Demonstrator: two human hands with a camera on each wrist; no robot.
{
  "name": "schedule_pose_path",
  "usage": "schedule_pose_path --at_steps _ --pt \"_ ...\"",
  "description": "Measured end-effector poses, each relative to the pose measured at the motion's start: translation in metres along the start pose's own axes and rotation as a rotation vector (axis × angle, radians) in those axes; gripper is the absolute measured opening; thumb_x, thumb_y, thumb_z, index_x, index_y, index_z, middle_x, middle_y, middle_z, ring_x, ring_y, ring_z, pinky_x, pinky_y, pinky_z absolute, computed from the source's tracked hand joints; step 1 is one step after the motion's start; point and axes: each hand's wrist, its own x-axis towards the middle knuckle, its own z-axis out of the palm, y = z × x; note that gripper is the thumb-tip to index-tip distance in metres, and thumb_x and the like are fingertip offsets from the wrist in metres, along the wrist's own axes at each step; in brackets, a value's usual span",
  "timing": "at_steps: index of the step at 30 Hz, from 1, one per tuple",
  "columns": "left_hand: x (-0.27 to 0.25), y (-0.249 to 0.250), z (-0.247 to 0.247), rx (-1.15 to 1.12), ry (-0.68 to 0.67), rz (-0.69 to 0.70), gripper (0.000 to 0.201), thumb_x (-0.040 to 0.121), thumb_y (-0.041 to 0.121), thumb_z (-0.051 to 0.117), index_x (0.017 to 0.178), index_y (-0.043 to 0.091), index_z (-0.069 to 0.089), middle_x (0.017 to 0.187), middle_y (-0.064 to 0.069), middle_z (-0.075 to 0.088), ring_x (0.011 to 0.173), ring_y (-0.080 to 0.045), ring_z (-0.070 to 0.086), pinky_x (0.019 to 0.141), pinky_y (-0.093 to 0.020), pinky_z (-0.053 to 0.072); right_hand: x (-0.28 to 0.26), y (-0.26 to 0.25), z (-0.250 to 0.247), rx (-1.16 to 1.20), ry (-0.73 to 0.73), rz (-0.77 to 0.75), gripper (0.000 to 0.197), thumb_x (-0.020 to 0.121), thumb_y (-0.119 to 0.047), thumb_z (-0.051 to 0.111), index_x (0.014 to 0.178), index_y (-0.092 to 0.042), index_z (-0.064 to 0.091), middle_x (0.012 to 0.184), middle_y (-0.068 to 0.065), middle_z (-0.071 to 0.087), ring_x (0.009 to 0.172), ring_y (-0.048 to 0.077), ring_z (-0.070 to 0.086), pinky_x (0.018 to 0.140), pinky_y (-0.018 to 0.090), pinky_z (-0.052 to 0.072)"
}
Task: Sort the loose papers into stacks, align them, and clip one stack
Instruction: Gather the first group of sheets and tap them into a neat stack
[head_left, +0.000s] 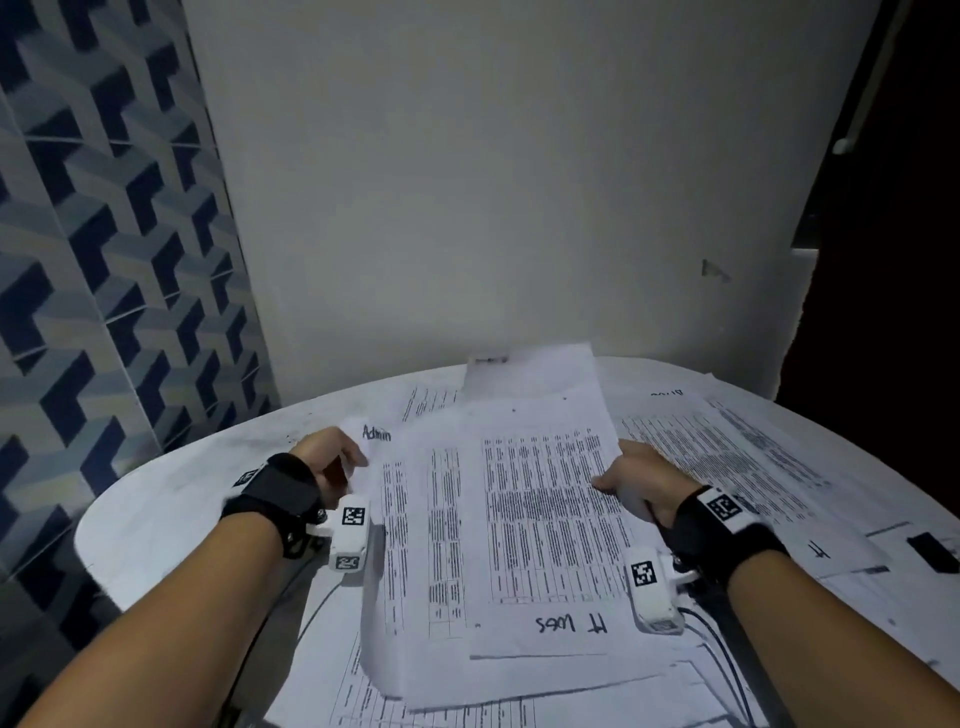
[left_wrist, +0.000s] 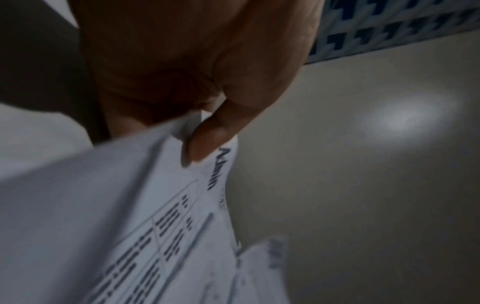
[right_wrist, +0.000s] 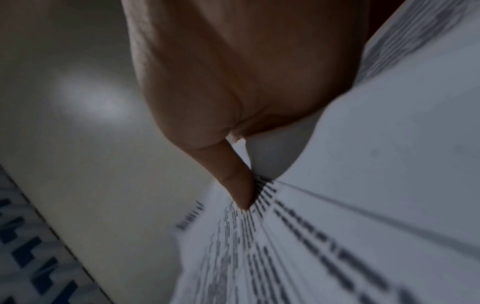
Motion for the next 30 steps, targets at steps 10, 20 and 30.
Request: schedule_pose_path --at_steps 10,20,30 --pt "-0.037 0.010 0.042 0.195 0.005 0.075 0.060 0.063 0.053 0.091 0.086 0.000 0.075 0.064 -0.009 0.072 0.057 -0.023 0.064 0.062 -0.028 0.053 -0.013 -0.018 0.024 -0.186 -0.012 0.101 0.016 0.093 0.011 0.057 0.105 0.004 0.064 0.097 0.008 0.064 0.095 0.011 0.064 0.089 0.028 0.043" --pt "-0.086 0.026 0.035 0.072 -0.075 -0.113 0.022 0.071 -0.008 0.031 0.063 0.010 0.041 0.059 -0.009 0.042 0.041 -0.026 0.047 0.044 -0.021 0.048 -0.016 -0.016 0.054 -0.112 0.042 0.104 0.046 0.090 0.007 0.055 0.136 0.013 0.051 0.128 0.020 0.065 0.121 0.029 0.064 0.098 0.041 0.047" --pt "-0.077 -0.002 0.019 0.130 -0.143 -0.005 0.032 0.085 -0.017 0.054 0.116 -0.016 0.062 0.104 -0.026 0.069 0.087 -0.041 0.066 0.071 -0.038 0.059 -0.024 -0.013 0.059 0.044 -0.001 0.068 0.077 0.095 0.007 0.057 0.160 -0.004 0.017 0.107 0.024 0.066 0.090 0.030 0.061 0.097 0.031 0.038"
